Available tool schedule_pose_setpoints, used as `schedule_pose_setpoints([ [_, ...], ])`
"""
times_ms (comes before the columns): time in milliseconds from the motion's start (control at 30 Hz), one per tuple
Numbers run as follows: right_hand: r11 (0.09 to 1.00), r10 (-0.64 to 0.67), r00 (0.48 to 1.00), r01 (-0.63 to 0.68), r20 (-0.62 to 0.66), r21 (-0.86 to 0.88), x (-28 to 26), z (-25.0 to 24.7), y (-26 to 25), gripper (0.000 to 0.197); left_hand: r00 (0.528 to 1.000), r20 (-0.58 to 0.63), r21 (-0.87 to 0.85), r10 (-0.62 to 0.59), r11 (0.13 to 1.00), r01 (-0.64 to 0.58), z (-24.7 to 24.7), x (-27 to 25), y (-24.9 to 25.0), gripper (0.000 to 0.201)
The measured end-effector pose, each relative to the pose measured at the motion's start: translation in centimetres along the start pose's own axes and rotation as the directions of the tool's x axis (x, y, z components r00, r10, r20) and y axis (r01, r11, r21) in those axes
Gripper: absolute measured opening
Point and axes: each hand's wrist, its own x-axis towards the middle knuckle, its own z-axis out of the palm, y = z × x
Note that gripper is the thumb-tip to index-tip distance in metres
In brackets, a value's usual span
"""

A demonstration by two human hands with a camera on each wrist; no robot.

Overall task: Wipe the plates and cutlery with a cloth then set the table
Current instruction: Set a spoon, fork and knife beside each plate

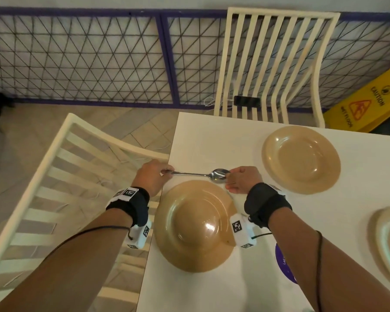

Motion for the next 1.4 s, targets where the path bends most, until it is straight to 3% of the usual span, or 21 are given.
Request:
schedule_pose_setpoints([
  [200,1.000,0.010,1.000,-0.010,0.002,-0.024,-0.2,0.2,0.1,0.015,0.999,-0.043,-0.051,-0.033,0.998,0.031,0.2,-0.3,0.1,0.019],
  [333,0.999,0.044,0.997,-0.044,-0.066,0.012,-0.9,0.5,0.1,0.007,0.998,-0.030,-0.072,-0.053,0.996,0.051,-0.1,-0.7,0.2,0.022],
  [400,0.999,0.045,0.996,-0.045,-0.076,0.005,-1.7,-0.1,0.2,0.014,0.997,-0.035,-0.104,-0.071,0.992,0.067,-0.7,-1.1,0.6,0.025],
  [567,0.998,-0.051,0.998,0.050,-0.037,-0.038,-5.5,-3.9,1.8,0.027,0.983,-0.134,-0.154,-0.125,0.983,0.104,-3.5,-3.7,2.0,0.033],
  [700,0.988,-0.155,0.987,0.153,-0.051,-0.035,-11.3,-8.3,4.5,0.016,0.976,-0.208,-0.249,-0.065,0.968,0.012,-4.8,-8.5,6.3,0.036],
  [833,0.977,-0.202,0.973,0.192,-0.113,-0.097,-17.2,-13.1,9.4,0.007,0.991,-0.128,-0.370,0.049,0.924,-0.093,-2.5,-15.2,13.1,0.031],
  [1000,0.972,-0.195,0.952,0.157,-0.235,-0.173,-21.7,-18.4,17.2,0.006,0.982,0.055,-0.464,0.178,0.876,-0.133,5.6,-23.3,20.0,0.028],
  [1167,0.952,-0.153,0.955,0.073,-0.253,-0.299,-24.3,-20.5,23.6,0.017,0.946,0.274,-0.215,0.172,0.970,-0.114,14.2,-28.1,23.3,0.027],
  [1400,0.922,-0.144,0.986,0.105,-0.080,-0.372,-27.4,-18.5,29.0,0.019,0.931,0.364,0.159,-0.014,0.986,-0.047,19.5,-30.9,23.6,0.042],
])
